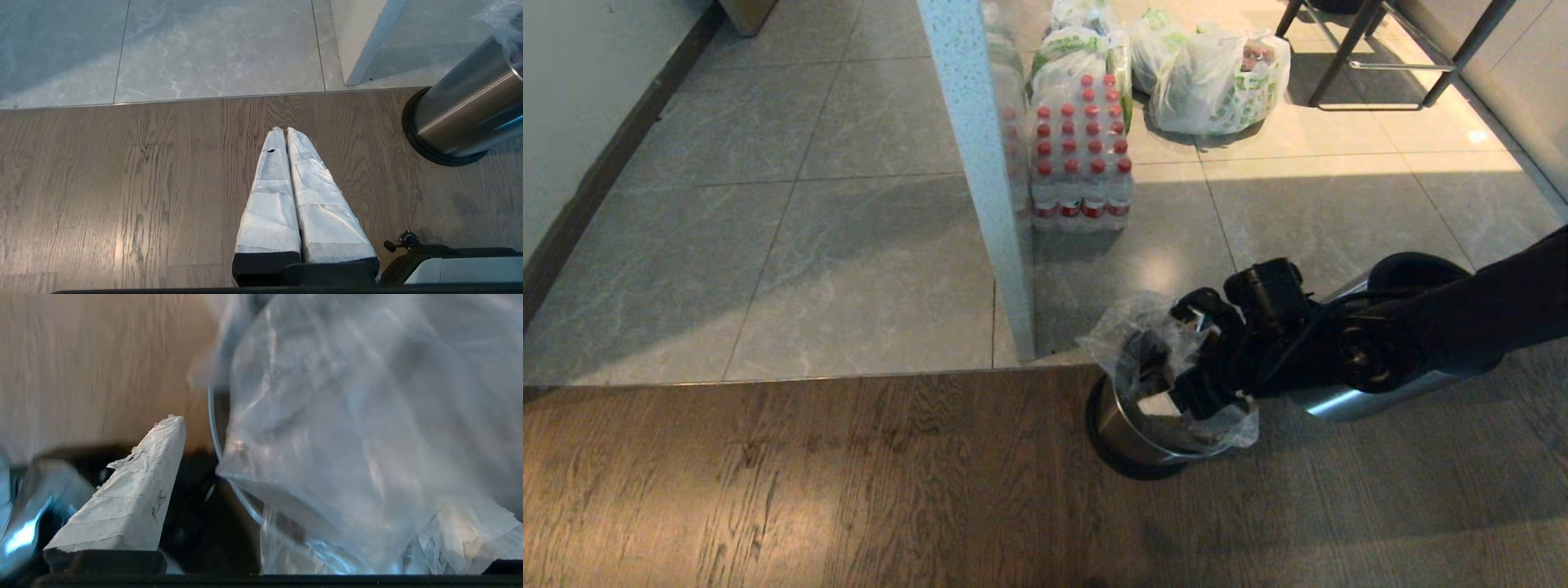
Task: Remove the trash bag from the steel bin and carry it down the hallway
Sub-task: Pick up the trash bag
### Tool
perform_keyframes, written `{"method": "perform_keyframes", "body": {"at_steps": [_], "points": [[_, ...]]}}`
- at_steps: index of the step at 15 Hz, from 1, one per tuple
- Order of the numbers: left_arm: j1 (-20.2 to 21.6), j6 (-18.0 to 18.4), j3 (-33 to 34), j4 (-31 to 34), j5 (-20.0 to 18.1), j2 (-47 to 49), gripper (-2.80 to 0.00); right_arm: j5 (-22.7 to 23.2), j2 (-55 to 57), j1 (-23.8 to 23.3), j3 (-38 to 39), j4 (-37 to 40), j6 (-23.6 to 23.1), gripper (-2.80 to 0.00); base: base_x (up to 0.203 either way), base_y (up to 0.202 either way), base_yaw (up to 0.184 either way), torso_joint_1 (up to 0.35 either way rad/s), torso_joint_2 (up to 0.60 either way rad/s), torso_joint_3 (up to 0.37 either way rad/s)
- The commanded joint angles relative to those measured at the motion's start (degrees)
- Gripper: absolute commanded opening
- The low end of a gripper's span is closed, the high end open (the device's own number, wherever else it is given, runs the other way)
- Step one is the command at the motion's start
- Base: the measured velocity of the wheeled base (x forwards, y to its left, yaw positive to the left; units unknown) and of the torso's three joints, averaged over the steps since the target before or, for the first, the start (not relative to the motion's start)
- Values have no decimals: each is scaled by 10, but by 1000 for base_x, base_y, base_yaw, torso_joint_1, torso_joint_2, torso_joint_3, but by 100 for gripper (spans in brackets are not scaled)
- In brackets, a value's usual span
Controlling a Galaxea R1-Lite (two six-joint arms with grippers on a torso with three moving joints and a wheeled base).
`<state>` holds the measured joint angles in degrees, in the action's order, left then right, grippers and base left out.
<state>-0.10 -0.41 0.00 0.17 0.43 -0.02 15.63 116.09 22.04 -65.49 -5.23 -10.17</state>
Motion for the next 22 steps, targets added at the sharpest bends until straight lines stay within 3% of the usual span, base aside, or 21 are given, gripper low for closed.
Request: {"method": "perform_keyframes", "body": {"at_steps": [1, 4, 14, 17, 22], "points": [[0, 0, 1, 0, 0, 0, -280, 2, 20, 3, -8, 5, -1, 0, 0, 0, 0, 0, 0, 0], [0, 0, 1, 0, 0, -1, -280, 4, 31, 3, -28, 34, 0, 0, 0, 0, 0, 0, 0, 0], [0, 0, 1, 0, 0, 0, -280, 3, 96, 5, -87, -31, -5, 0, 0, 0, 0, 0, 0, 0], [0, 0, 1, 0, 0, 0, -280, 4, 97, 2, -93, -30, -39, 0, 0, 0, 0, 0, 0, 0], [0, 0, 1, 0, 0, 0, -280, 1, 93, -1, -97, -25, -48, 0, 0, 0, 0, 0, 0, 0]]}}
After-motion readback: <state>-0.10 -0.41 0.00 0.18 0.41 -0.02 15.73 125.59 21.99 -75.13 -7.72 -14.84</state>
